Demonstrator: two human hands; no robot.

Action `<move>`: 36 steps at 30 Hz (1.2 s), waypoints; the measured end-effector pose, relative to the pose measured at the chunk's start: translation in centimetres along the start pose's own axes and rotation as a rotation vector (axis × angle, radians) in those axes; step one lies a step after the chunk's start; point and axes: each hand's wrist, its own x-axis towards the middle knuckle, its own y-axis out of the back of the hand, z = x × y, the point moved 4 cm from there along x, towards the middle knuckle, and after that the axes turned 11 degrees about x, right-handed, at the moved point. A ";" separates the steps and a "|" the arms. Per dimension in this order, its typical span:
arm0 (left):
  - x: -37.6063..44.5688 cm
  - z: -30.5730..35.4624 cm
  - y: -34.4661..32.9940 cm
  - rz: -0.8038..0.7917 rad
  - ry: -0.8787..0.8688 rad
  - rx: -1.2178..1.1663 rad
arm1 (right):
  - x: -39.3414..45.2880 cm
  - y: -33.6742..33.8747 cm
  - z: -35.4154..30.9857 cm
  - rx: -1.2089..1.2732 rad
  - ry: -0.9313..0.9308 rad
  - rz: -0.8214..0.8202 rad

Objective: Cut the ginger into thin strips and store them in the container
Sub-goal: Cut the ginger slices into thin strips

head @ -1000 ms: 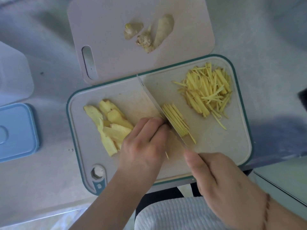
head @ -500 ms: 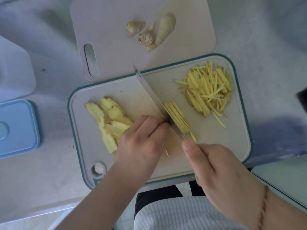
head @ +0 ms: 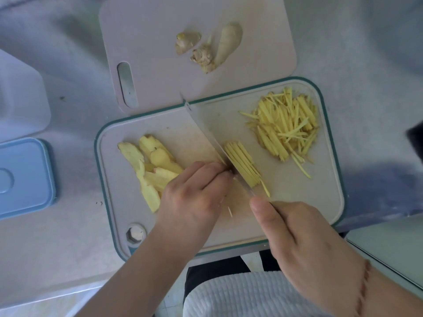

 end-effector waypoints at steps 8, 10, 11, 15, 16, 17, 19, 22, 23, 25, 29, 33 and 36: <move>-0.4 -0.3 0.3 0.041 0.027 -0.053 | -3.3 0.4 1.4 -0.217 0.137 0.184; -0.4 -0.1 0.3 0.028 -0.004 -0.049 | -1.6 -0.1 1.3 -0.210 0.071 0.112; -0.5 0.1 0.2 0.015 -0.017 -0.049 | -0.4 -0.2 1.2 -0.156 0.031 0.055; -0.3 0.1 0.4 -0.010 0.019 -0.075 | 2.5 0.2 -0.1 0.121 -0.014 -0.062; -0.2 0.1 0.6 -0.006 0.023 -0.079 | 2.1 0.6 -0.1 0.175 -0.021 -0.083; 0.0 0.1 0.8 -0.004 0.013 -0.081 | 1.5 1.3 0.3 0.210 -0.041 -0.091; 0.5 0.4 0.5 -0.023 -0.052 -0.074 | -0.2 3.1 1.3 0.207 -0.082 -0.076; 1.0 0.6 -0.7 -0.138 -0.215 0.012 | -1.7 5.5 2.6 0.170 -0.135 -0.061; 1.1 0.4 -0.9 -0.168 -0.247 0.041 | -1.8 6.0 2.7 0.145 -0.131 -0.060; 1.4 0.0 -0.9 -0.201 -0.274 0.080 | -1.9 6.7 2.8 0.097 -0.111 -0.044; 2.4 0.2 -0.2 -0.208 -0.314 0.105 | -2.0 7.5 2.1 0.112 -0.082 -0.003; 3.2 -0.1 -0.4 -0.253 -0.376 0.169 | -2.3 8.2 1.4 0.160 -0.097 0.023; 4.0 0.1 -0.8 -0.286 -0.422 0.164 | -2.6 9.0 0.9 0.140 -0.065 0.029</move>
